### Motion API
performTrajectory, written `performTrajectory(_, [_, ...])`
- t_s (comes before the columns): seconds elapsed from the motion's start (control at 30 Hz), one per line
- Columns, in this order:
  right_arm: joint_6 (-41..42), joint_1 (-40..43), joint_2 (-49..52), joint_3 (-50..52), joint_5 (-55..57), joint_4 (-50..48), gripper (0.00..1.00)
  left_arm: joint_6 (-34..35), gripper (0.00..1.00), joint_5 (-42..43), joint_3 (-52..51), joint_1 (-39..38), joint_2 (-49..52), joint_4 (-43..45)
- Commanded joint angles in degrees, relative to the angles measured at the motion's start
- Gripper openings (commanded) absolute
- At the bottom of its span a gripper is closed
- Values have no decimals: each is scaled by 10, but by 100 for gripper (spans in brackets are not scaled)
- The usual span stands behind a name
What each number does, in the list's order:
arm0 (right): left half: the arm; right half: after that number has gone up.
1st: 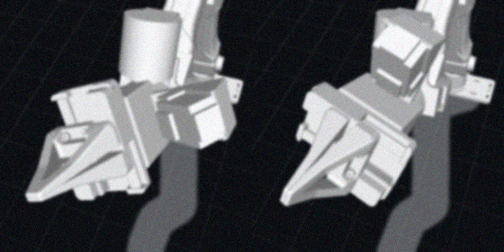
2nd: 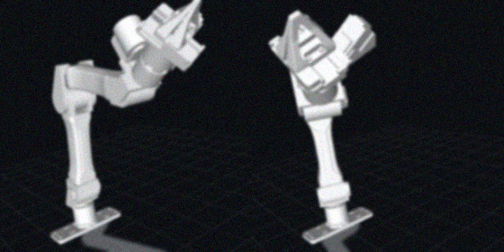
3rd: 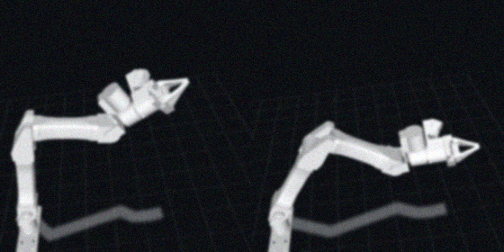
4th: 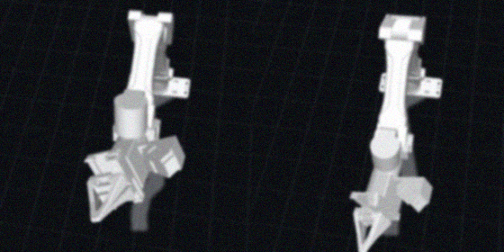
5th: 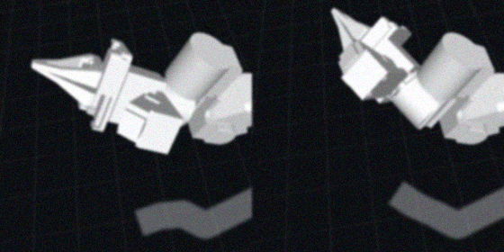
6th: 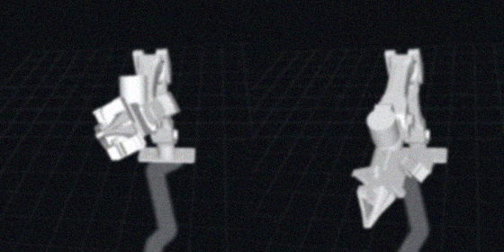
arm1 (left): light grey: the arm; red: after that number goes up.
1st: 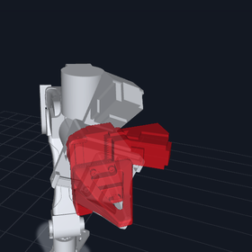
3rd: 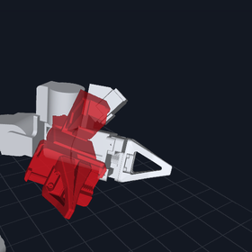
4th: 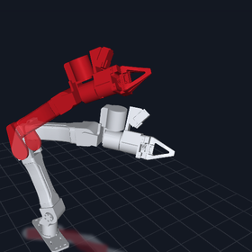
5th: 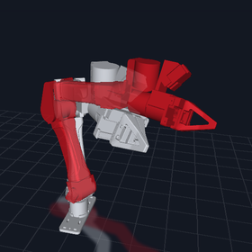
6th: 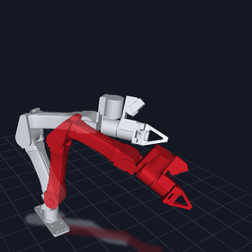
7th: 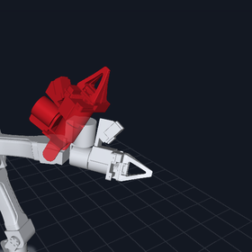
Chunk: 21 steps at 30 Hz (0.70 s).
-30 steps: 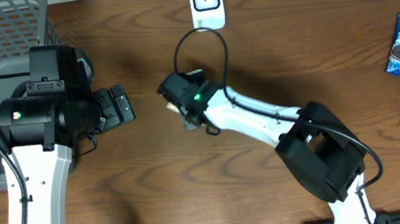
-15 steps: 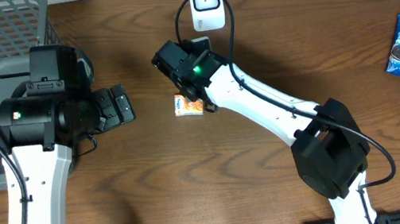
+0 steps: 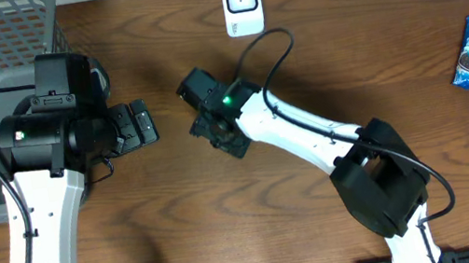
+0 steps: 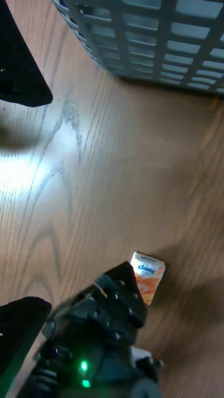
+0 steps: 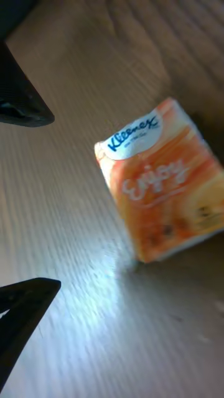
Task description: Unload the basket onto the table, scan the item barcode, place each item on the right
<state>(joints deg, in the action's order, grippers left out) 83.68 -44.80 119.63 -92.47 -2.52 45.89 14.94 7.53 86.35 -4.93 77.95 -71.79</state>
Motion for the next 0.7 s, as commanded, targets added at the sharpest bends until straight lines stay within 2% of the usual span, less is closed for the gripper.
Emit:
performTrajectory(0.0, [103, 0, 11, 7, 1, -17, 71, -7, 98, -3, 11, 2, -1, -2])
performTrajectory(0.1, [135, 3, 11, 7, 36, -20, 65, -7, 98, -3, 11, 2, -1, -2])
performTrajectory(0.23, [160, 9, 11, 8, 53, -15, 65, -7, 98, -3, 11, 2, -1, -2])
performTrajectory(0.47, [192, 7, 20, 17, 72, -16, 55, -7, 98, -3, 11, 2, -1, -2])
performTrajectory(0.67, [216, 4, 26, 56, 84, -67, 59, -7, 98, -3, 11, 2, -1, -2])
